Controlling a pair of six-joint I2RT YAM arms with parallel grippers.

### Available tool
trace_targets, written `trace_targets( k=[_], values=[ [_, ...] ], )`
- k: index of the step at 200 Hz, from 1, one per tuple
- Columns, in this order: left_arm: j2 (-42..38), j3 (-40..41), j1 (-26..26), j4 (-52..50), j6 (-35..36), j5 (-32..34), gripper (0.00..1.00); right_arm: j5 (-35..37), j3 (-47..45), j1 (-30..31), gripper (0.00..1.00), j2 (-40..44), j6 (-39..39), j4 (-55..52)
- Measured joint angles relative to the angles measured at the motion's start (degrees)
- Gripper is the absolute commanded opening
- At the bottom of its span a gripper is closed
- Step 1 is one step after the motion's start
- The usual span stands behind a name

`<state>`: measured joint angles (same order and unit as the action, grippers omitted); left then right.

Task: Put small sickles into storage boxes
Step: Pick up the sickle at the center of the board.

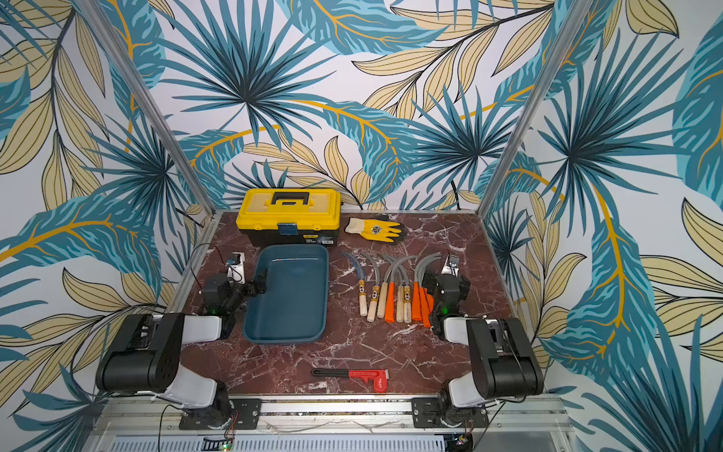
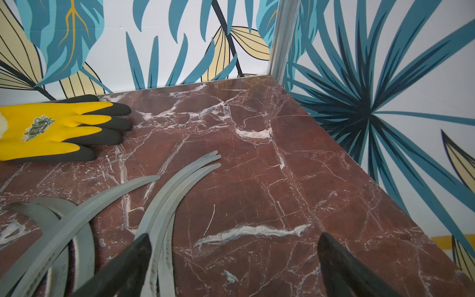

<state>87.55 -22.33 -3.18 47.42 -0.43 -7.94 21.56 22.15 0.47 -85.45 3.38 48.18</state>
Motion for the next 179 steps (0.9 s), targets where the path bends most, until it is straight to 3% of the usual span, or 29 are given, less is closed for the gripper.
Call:
trace_targets(
  k=[148, 179],
  values=[
    [-0.1, 0.0, 0.0, 0.0, 0.0, 0.0, 0.99, -0.2, 0.0, 0.0, 0.99, 0.1, -0.2, -0.1],
    [-1.9, 0.0, 0.0, 0.0, 0.0, 0.6, 0.99, -1.2, 3.5, 0.0, 0.99, 3.7, -0.5, -8.0]
  ],
)
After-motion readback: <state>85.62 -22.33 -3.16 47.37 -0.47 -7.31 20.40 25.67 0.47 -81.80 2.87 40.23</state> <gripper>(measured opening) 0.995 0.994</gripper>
